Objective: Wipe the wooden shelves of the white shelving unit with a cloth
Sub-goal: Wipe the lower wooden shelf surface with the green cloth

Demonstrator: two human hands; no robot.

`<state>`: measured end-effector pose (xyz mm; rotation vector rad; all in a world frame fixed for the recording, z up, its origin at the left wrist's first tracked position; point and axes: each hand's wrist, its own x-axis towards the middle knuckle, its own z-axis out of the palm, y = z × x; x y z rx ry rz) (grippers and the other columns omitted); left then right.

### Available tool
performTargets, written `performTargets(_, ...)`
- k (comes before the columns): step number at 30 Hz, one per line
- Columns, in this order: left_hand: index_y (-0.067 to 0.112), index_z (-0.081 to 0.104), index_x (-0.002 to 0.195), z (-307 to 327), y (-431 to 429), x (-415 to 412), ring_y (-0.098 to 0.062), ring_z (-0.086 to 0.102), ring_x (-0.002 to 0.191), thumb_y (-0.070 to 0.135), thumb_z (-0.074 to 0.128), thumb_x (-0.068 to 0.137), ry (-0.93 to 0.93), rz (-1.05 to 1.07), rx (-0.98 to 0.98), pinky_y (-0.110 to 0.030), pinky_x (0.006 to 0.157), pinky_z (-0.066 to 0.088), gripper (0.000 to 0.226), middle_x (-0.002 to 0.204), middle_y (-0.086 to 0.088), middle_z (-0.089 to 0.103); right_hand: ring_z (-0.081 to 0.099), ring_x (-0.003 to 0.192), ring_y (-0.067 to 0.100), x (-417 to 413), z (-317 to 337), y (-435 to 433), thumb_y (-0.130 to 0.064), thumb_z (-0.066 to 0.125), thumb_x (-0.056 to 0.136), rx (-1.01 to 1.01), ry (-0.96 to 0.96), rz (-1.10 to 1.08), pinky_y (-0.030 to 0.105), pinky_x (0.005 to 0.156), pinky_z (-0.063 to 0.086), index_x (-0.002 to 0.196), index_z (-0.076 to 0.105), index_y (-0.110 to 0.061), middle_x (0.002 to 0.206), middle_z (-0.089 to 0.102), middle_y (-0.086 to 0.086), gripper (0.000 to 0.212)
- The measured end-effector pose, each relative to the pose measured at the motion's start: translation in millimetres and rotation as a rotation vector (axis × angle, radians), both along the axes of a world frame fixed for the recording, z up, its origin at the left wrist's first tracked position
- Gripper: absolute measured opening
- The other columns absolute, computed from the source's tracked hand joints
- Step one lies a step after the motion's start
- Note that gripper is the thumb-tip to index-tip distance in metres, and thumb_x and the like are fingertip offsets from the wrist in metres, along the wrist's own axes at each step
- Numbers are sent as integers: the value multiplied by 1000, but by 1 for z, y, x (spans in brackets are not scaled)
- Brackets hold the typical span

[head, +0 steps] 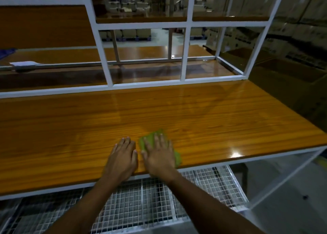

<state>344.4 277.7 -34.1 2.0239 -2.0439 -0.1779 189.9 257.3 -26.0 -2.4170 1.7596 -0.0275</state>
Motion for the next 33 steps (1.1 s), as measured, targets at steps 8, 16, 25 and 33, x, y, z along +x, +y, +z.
performTargets(8,16,24,153,10,-44,-38,-23,9,150,50,16,98,-116,-41,57,-42,121,8,66,162,-8,15,-12,154,28,-99,8,-82,-56,11,104,41,-39,-70,61,120,-6,160,2,-35,168,-9,8,60)
performTargets(16,17,16,155,13,-116,-132,-23,1,150,49,23,102,-119,-238,119,-40,121,3,62,163,-8,4,-8,155,28,-308,4,-143,-57,16,104,38,-68,-414,61,120,-1,161,2,-33,168,-7,8,62)
performTargets(25,18,20,154,12,-180,-179,-20,3,150,49,24,102,-85,-283,83,-38,120,4,61,163,-5,8,-7,154,33,-328,4,-214,-55,13,104,41,-52,-511,60,121,-4,161,2,-29,168,-4,14,63)
performTargets(33,18,23,153,14,-252,-199,-21,7,150,48,18,100,-100,-272,60,-38,120,8,62,163,-5,12,3,154,32,-214,-2,-234,-57,-12,82,100,-16,-200,54,121,6,160,15,-26,165,1,8,89)
